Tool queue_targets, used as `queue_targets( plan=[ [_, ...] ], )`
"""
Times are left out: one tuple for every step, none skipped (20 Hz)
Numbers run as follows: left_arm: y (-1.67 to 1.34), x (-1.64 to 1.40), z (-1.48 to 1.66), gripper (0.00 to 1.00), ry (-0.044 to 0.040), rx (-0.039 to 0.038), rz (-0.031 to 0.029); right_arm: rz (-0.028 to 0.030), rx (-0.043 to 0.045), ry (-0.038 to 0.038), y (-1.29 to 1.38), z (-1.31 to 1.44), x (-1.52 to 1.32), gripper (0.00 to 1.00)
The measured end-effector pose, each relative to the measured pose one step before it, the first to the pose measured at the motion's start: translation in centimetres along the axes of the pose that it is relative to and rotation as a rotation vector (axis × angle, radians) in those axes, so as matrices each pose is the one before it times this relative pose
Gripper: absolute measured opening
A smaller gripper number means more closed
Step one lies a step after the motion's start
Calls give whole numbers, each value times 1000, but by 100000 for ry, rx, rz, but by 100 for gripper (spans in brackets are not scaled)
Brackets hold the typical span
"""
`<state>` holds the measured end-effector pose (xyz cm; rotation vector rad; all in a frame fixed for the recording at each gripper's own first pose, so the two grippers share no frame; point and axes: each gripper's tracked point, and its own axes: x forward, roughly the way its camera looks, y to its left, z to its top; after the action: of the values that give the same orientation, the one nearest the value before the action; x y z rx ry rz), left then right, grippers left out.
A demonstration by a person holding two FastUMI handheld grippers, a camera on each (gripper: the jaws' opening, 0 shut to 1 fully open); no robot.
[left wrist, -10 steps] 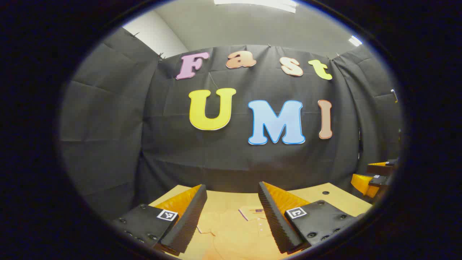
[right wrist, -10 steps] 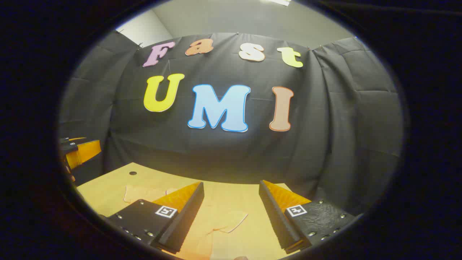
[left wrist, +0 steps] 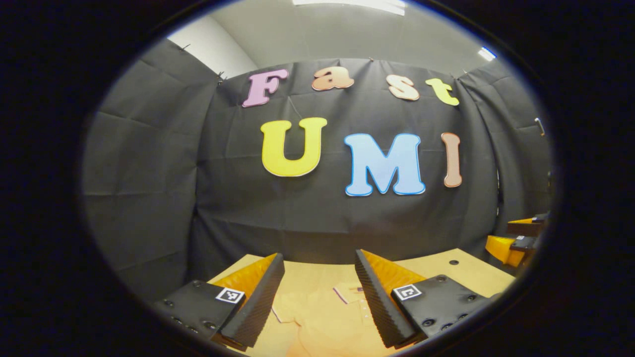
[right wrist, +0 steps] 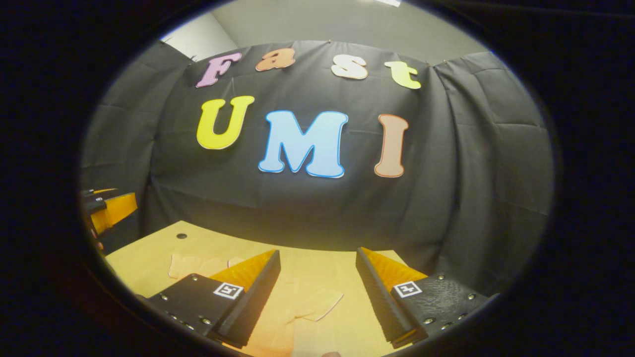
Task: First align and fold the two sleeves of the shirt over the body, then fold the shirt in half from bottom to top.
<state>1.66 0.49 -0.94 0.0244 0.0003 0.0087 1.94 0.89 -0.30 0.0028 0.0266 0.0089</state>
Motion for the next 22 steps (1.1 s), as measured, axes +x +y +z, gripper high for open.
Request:
queue_targets(
  plan=[
    [22, 94, -113, 94, 162, -50, 138, -151, -648, 779, -43, -202, 284, 95],
    [-126, -12, -52, 95, 373, -129, 94, -26, -651, 1028, 37, -403, 288, 95],
    [-65, 35, -263, 95, 325, -124, 124, 78, -276, 846, -9, -239, 314, 95],
    [-29, 133, -179, 95, 486, -67, -18, -33, -278, 1118, 0, -489, 350, 95],
    [54, 44, -104, 94, 326, 158, 205, -160, 32, 1328, -56, -451, 499, 95],
    [86, -106, -139, 95, -4, 190, 42, -148, 496, 1170, -72, -516, 517, 95],
    [90, 23, -89, 95, 178, 186, 332, -32, 991, 1011, -145, -407, 498, 95],
    [242, 35, -247, 94, 544, 58, 505, -93, 1450, 1023, -101, -506, 610, 95],
    [318, 40, -85, 94, 455, 7, 700, 122, 1732, 810, -73, -376, 528, 95],
    [336, -51, -90, 95, 343, 173, 743, 244, 1632, 1181, -148, -660, 658, 95],
    [282, -70, -2, 95, 36, 427, 666, 118, 1057, 1708, -158, -646, 798, 94],
    [228, -59, 164, 95, -213, 514, 477, -360, 335, 2402, -273, -966, 940, 94],
    [198, -130, -1, 95, -2, 604, 462, -794, 11, 2814, -441, -982, 1038, 95],
    [233, -71, -38, 94, 121, 531, 489, -1078, 247, 2748, -512, -1080, 925, 95],
    [179, 86, -32, 94, 97, 320, 519, -1045, 816, 2268, -467, -737, 1021, 95],
    [87, -147, -37, 94, 239, 77, 514, -459, 975, 2492, -196, -822, 1152, 95],
    [130, -80, -96, 94, 433, 14, 613, -721, 810, 2070, -232, -694, 997, 95],
    [191, -90, -112, 94, 111, -281, 812, -748, 414, 2075, -362, -777, 1236, 95],
    [94, -201, -269, 94, 747, -364, 623, -515, 450, 1985, -230, -489, 1144, 95],
    [141, 4, -481, 94, 635, -447, 913, -327, 505, 1839, -196, -391, 1181, 95],
    [67, -303, -363, 94, 681, -597, 420, -722, 156, 2707, -322, -502, 1061, 95],
    [-26, -268, -370, 94, 628, -366, 681, -1378, 387, 2165, -463, -745, 1132, 95]
  ],
)
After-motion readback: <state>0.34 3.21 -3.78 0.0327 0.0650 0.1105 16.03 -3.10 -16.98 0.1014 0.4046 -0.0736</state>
